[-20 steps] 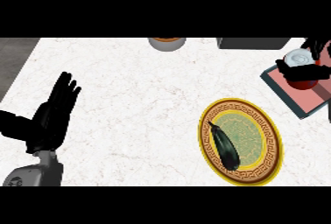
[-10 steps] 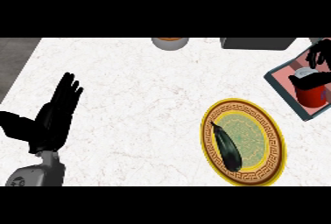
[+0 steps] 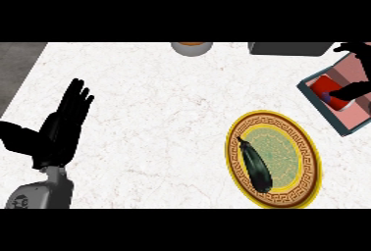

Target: Pick the can from the plate and place it in the cardboard box

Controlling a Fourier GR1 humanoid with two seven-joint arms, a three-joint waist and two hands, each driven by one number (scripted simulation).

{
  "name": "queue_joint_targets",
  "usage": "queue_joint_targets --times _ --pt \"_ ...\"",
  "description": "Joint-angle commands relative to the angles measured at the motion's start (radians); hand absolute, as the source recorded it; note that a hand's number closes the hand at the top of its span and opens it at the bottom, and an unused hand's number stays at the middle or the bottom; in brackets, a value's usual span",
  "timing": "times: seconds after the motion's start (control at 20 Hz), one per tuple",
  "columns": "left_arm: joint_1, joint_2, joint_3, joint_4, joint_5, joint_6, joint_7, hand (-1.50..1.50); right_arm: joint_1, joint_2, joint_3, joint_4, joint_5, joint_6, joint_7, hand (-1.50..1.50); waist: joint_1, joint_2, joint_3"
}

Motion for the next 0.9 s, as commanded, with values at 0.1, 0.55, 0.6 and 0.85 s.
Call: queue_joint_targets --times 0.1,0.55,0.6,0.85 --pt "0.018 -0.009 -0.002 0.016 -0.017 0.01 -0.024 0.0 -0.06 0.037 -0.156 -0.018 -0.195 -0.128 -0.198 -1.5 -0.01 -0.005 0.001" --pt "0.025 0.013 0.021 -0.01 -0.008 0.01 -0.005 0.0 -0.117 -0.033 -0.43 0.102 -0.537 0.172 -0.225 -1.5 -0.026 -0.013 0.0" --pt "-0.001 -0.021 -0.004 0.018 -0.019 0.024 -0.021 0.0 -0.159 -0.041 -0.436 0.113 -0.556 0.22 -0.188 -1.5 -0.031 -0.011 -0.001" --pt "0.044 -0.003 0.01 0.007 0.007 -0.015 -0.043 0.0 -0.09 -0.111 -0.524 0.188 -0.654 0.269 -0.258 -1.5 -0.019 -0.007 -0.001"
